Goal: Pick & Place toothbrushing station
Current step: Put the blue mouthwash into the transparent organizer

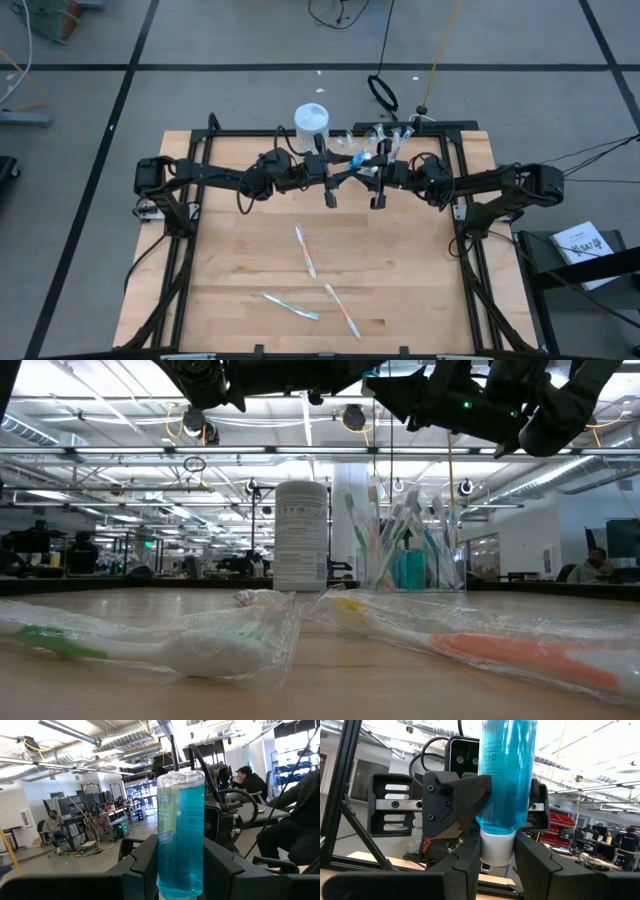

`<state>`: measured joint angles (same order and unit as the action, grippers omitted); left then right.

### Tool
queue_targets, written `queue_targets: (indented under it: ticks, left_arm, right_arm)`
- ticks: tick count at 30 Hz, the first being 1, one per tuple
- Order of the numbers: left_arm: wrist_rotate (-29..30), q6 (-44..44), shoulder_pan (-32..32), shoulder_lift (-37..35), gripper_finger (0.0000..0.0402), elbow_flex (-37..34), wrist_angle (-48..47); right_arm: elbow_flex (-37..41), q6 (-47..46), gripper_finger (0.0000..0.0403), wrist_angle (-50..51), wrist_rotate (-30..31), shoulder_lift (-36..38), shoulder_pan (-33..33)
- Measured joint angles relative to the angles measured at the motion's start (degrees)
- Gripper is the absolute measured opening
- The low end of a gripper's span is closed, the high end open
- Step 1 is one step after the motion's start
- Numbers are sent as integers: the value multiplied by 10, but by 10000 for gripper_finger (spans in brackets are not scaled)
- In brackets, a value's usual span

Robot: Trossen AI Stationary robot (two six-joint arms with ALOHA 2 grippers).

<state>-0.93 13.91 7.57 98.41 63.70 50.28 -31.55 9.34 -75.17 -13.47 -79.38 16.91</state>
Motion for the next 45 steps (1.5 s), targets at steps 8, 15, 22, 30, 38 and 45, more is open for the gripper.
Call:
queue_targets:
  ticks: [8, 15, 22, 30, 38, 45]
  left_arm:
    - [2, 44, -2, 0, 118, 0, -9]
    - [25, 36, -2, 0, 120, 0, -17]
    - [28, 40, -2, -3, 176, 1, -22]
    - [81, 40, -3, -3, 213, 1, -34]
    - [108, 32, -2, -8, 200, 1, -83]
    - [161, -1, 0, -18, 190, 1, -171]
  right_arm:
    - [1, 16, 100, 78, 3, 42, 0]
    - [1, 38, 100, 119, 20, 62, 0]
    - [1, 38, 100, 132, 23, 67, 0]
    - [1, 87, 100, 159, 85, 67, 0]
    - [1, 178, 100, 225, 137, 68, 0]
    - [1, 195, 100, 239, 138, 68, -1]
